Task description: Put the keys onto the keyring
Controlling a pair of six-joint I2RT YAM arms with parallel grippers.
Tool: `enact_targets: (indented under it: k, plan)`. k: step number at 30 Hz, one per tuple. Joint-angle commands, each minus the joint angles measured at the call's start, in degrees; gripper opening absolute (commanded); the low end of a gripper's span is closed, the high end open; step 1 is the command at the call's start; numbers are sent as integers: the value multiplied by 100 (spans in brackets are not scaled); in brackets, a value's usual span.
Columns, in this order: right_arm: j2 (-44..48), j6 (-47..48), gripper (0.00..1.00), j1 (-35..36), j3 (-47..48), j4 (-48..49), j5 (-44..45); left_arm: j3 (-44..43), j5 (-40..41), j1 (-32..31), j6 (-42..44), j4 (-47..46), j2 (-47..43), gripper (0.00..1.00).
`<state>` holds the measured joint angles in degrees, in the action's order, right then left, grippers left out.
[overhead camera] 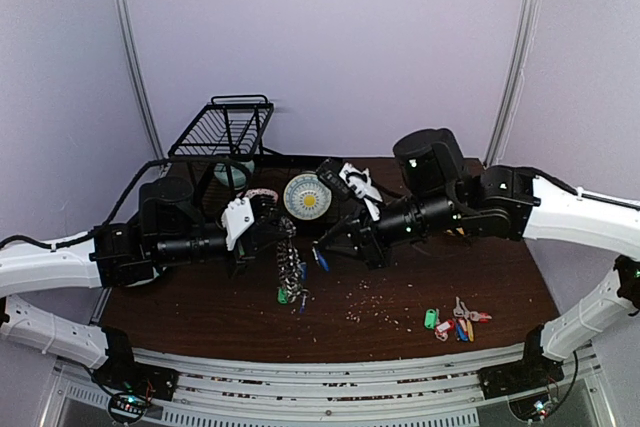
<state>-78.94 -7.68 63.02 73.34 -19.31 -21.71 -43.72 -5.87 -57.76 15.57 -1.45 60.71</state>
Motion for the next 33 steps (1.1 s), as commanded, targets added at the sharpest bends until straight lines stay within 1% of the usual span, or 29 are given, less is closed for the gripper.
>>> enact_targets:
  k: [1,5,10,14,18,27,33]
  plan:
    - [-240,865,0,24,454,40,-71,-218,22,6,-26,-310,-65,0]
    - [-500,1333,0,22,691,-31,-151,-232,14,10,-91,-325,-60,0]
    - [-851,1596,0,-9,1087,-290,-6,-259,-92,10,-205,-319,-69,0]
    - [-1013,1539,0,-145,1178,-295,58,-238,-41,10,-200,-329,-101,0]
    - [-1135,1463,0,-202,1206,-159,86,-233,-156,6,-197,-338,-87,0]
    - [-1197,1285,0,-347,1167,86,103,-207,-268,8,-137,-330,-115,0]
    - [-1189,1380,0,-353,1150,179,-308,-202,-225,8,-142,-321,-100,0]
